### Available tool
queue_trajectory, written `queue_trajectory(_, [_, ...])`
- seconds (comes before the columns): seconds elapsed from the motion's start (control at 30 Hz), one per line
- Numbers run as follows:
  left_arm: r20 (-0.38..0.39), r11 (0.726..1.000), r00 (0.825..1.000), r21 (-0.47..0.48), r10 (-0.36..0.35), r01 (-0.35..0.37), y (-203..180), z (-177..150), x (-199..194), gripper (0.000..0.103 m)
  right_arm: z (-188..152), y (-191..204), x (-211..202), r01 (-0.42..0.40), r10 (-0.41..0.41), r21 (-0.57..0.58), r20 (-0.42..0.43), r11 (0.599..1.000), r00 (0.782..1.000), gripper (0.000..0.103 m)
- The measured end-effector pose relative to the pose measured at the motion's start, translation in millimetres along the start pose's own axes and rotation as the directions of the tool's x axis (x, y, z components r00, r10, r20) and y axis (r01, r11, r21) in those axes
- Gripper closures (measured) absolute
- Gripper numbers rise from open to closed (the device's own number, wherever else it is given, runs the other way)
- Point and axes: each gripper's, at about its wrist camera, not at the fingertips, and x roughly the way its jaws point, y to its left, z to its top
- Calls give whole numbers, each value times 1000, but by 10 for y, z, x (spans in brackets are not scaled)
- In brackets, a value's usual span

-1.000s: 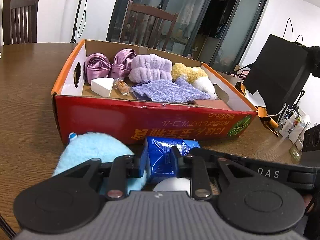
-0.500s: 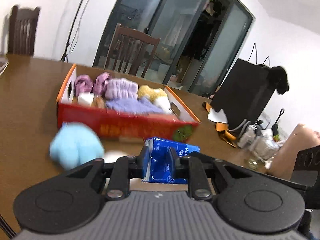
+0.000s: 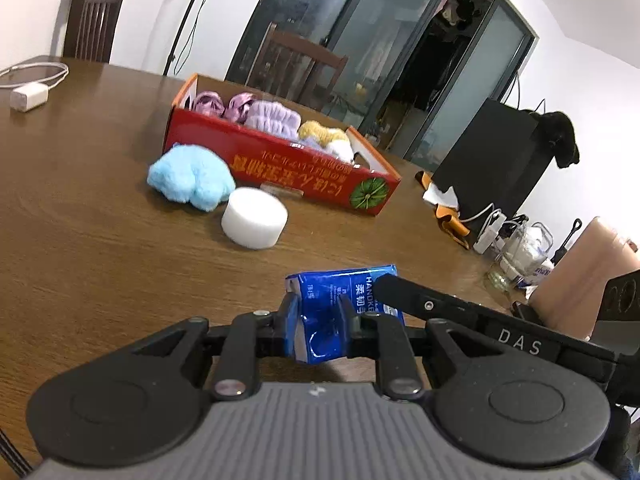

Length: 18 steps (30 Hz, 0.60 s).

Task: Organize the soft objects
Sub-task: 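Lift the blue packet with the right tool and carry it over the box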

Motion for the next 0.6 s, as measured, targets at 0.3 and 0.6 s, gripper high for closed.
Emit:
queue_trajectory(0.3, [54,999,998,42,-26,24,-61,368,129,83,317,-52,36,-19,18,4,45,1000,999,83])
queue_trajectory(0.6, [69,997,998,76,-9,4,34,1593,1013,83,1478,-359,882,-17,17,-10,73,1000,997,83])
